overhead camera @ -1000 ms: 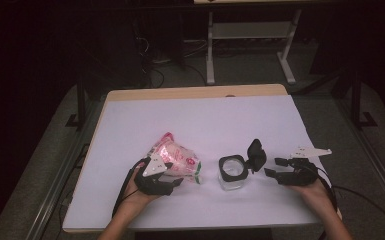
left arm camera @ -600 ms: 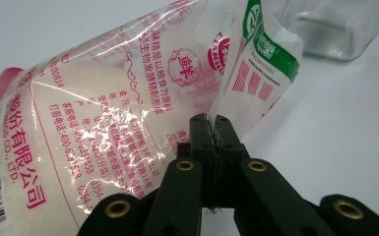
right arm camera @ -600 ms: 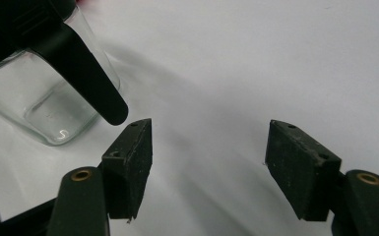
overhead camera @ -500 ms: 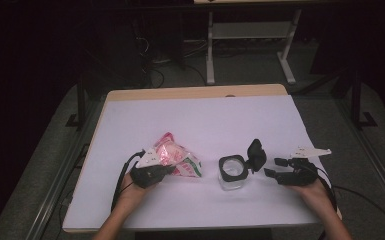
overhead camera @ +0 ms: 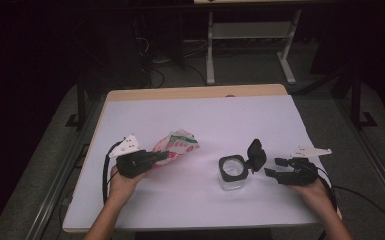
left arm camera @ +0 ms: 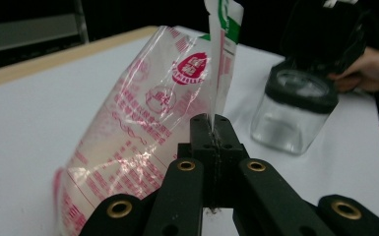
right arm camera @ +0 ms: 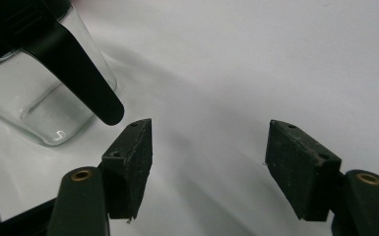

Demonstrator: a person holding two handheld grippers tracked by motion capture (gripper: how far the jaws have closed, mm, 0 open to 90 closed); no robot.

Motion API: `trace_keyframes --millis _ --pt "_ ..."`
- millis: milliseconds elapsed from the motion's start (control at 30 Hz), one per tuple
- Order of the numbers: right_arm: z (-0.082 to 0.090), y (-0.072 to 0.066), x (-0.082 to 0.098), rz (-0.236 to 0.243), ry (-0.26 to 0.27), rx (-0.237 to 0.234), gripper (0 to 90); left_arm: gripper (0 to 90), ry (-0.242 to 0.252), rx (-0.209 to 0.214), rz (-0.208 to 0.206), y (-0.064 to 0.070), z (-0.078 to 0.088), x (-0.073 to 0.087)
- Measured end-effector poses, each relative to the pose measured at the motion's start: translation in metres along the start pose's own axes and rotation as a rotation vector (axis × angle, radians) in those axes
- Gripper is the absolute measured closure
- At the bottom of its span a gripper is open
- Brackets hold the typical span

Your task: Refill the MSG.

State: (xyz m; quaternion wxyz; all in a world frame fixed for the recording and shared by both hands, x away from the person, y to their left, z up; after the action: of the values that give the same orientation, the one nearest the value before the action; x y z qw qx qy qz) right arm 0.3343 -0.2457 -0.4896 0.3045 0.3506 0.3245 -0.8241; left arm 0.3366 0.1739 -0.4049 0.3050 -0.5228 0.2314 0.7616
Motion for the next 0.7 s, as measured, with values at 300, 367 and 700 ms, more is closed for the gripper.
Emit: trace_keyframes --millis 300,367,700 --pt "-0.001 0.0 0.0 0.004 -0.003 -0.002 34.1 90.0 0.071 -0.132 0.095 -0.041 0.024 0.003" --pt "-0.002 0.0 0.0 0.003 -0.006 -0.004 34.0 90.0 0.08 -0.157 0.119 -0.051 0.029 0.008" --pt "-0.003 0.0 0.001 -0.001 -0.011 -0.003 34.0 90.0 0.117 -0.269 0.144 -0.087 0.036 0.016"
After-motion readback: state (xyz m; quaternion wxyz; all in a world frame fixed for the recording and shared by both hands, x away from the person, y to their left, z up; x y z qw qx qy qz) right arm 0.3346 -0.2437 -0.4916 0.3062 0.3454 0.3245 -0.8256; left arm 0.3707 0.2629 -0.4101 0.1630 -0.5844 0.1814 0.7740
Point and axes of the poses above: each handheld gripper's, and its own axes: z roughly backward along the jaws, x roughly out of its underside, y roughly to its right, the point moved 6 cm from there along -z, roughly forward along the jaws, and after that the axes turned 13 degrees about -x, right-handed, at the moved point
